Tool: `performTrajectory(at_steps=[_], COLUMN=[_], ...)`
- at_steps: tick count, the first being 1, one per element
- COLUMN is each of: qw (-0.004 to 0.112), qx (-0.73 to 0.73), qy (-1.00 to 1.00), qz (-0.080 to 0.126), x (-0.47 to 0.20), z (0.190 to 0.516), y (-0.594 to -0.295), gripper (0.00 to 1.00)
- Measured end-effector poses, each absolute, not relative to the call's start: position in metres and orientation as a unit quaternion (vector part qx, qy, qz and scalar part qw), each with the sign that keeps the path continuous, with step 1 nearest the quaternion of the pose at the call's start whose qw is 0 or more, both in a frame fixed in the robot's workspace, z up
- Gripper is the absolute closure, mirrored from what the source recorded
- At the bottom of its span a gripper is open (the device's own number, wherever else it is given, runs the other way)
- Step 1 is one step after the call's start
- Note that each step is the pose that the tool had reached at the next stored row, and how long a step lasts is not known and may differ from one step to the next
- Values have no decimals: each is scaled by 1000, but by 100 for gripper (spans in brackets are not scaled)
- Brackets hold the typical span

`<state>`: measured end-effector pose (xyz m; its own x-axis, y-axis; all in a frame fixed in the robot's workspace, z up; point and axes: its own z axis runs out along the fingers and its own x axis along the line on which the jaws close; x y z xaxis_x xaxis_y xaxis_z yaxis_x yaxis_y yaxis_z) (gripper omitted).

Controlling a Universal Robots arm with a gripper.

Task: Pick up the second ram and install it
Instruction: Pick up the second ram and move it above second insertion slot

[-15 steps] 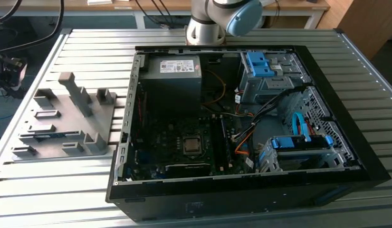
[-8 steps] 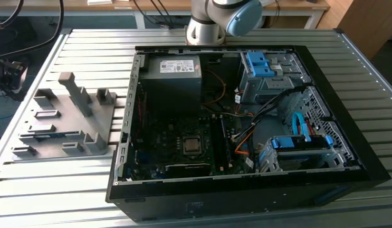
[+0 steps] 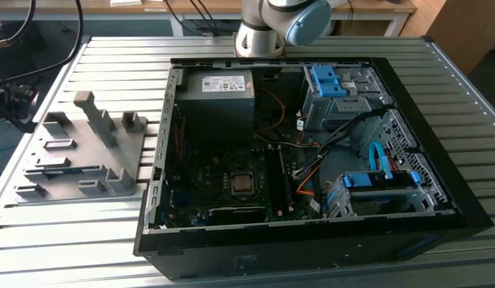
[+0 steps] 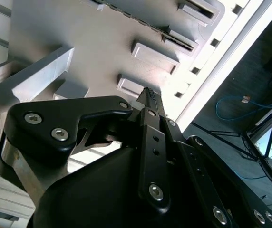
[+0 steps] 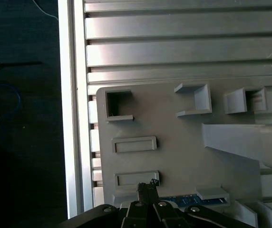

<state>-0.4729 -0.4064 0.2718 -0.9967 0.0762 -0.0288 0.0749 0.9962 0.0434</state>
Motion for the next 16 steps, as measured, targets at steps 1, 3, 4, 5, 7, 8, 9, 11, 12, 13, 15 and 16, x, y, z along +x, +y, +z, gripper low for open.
performTrajectory(at_steps=[1,3,4,5,7,8,9,11,12,13,15,16], qw=[15,15,15,15,15,15,15,15,15,15,15,15], qx=[38,37,37,37,37,37,37,37,37,37,37,37], qy=[999,999,999,999,999,999,999,999,999,999,999,999], qz=[21,18,16,15,15,14,14,14,14,14,14,14], x=[-473,-473,-473,-473,-471,-470,-467,-461,-457,-454,-448,-447], z=[270,268,268,267,266,266,265,264,263,262,260,259], y=[-406,-407,-409,-410,-414,-414,-415,-416,-416,-417,-417,-419], gripper=[90,90,90,90,90,90,90,90,90,90,90,90])
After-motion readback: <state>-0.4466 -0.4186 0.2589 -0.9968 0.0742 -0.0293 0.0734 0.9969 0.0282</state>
